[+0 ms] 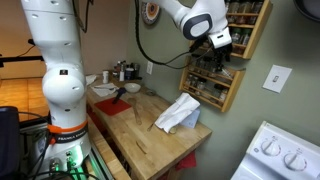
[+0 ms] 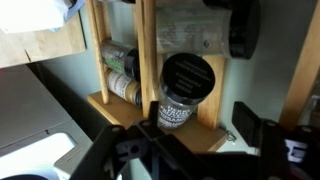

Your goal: Pick up one glass jar from the right side of the counter and put it on the bottom shelf

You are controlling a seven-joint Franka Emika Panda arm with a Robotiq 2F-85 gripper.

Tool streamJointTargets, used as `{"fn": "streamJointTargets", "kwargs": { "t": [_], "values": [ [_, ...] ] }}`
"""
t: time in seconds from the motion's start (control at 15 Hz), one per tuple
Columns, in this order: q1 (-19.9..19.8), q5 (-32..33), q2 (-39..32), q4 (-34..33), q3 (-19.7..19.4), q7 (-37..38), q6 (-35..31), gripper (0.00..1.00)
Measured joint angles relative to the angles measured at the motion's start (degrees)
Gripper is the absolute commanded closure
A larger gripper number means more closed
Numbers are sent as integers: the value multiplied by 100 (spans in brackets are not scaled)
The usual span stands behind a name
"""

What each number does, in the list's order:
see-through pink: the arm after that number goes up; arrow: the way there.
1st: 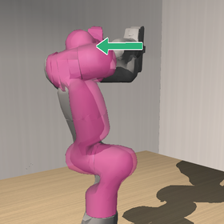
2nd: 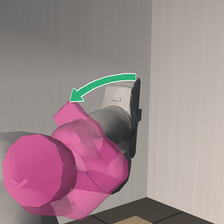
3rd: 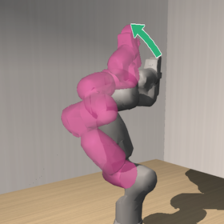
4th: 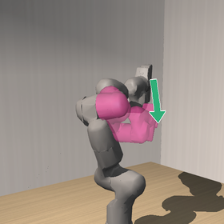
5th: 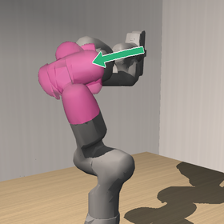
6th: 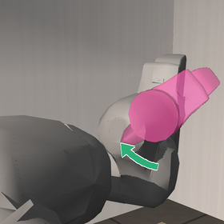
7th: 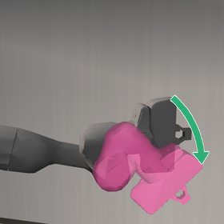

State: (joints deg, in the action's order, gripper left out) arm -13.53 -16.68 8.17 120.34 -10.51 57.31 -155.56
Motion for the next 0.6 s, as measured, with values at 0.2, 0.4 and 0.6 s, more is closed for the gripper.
{"fn": "streamJointTargets", "kwargs": {
  "t": [0.2,0.4,0.6],
  "values": [
    [2,0,-59,16,-8,-34,80,0],
    [3,-13,-61,14,-9,-36,88,1],
    [7,-93,-60,8,-9,-36,107,17]
  ]
}}
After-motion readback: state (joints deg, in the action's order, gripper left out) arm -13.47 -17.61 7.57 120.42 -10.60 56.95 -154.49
